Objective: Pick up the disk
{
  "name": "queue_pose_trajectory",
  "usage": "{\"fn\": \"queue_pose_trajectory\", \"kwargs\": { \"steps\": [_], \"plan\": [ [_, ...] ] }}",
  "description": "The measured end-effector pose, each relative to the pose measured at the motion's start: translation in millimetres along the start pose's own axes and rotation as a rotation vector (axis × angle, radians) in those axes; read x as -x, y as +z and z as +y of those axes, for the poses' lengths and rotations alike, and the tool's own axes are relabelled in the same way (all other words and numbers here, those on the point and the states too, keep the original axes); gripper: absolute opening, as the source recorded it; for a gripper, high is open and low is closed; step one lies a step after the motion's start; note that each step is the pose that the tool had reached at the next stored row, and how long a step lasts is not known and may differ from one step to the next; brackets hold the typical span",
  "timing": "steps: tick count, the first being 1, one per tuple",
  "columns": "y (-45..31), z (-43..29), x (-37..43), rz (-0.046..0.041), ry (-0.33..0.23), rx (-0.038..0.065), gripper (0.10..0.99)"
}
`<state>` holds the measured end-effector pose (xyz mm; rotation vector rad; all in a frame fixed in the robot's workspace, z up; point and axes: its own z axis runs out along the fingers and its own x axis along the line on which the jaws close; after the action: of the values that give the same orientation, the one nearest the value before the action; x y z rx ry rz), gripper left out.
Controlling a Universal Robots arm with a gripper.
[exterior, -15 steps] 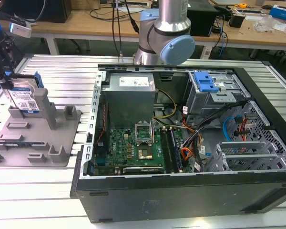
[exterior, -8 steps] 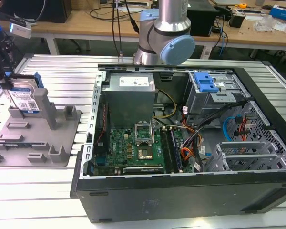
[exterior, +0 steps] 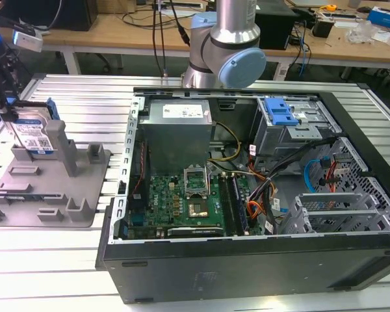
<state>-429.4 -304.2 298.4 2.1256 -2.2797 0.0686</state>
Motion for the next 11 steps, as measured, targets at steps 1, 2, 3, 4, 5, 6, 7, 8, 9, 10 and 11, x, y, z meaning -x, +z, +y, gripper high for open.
{"fn": "queue_pose_trajectory", "kwargs": {
  "steps": [1,2,3,4,5,6,7,8,9,10,11],
  "plan": [
    [-0.6,0.0,0.0,-0.0001,0.0,0.0,0.369],
    [-2.0,0.0,-0.1,0.0,0.0,0.0,0.369],
    [-2.8,-0.1,-0.1,0.0,-0.001,0.0,0.369],
    [-3.7,-0.1,-0.2,0.0,-0.001,0.0,0.369],
    [-4.5,-0.1,-0.2,0.0,-0.001,0.0,0.369],
    [-5.7,-0.1,-0.3,0.0,-0.001,0.0,0.369],
    [-7.5,-0.1,-0.3,0.0,-0.001,0.0,0.369],
    [-8.9,-0.2,-0.4,0.0,-0.001,0.0,0.369],
    [-10.4,-0.2,-0.5,-0.0001,-0.001,-0.001,0.369],
    [-13.7,-0.2,-0.6,-0.0001,-0.002,-0.001,0.369],
    [-15.6,-0.2,-0.7,-0.0001,-0.002,-0.001,0.369]
  ]
}}
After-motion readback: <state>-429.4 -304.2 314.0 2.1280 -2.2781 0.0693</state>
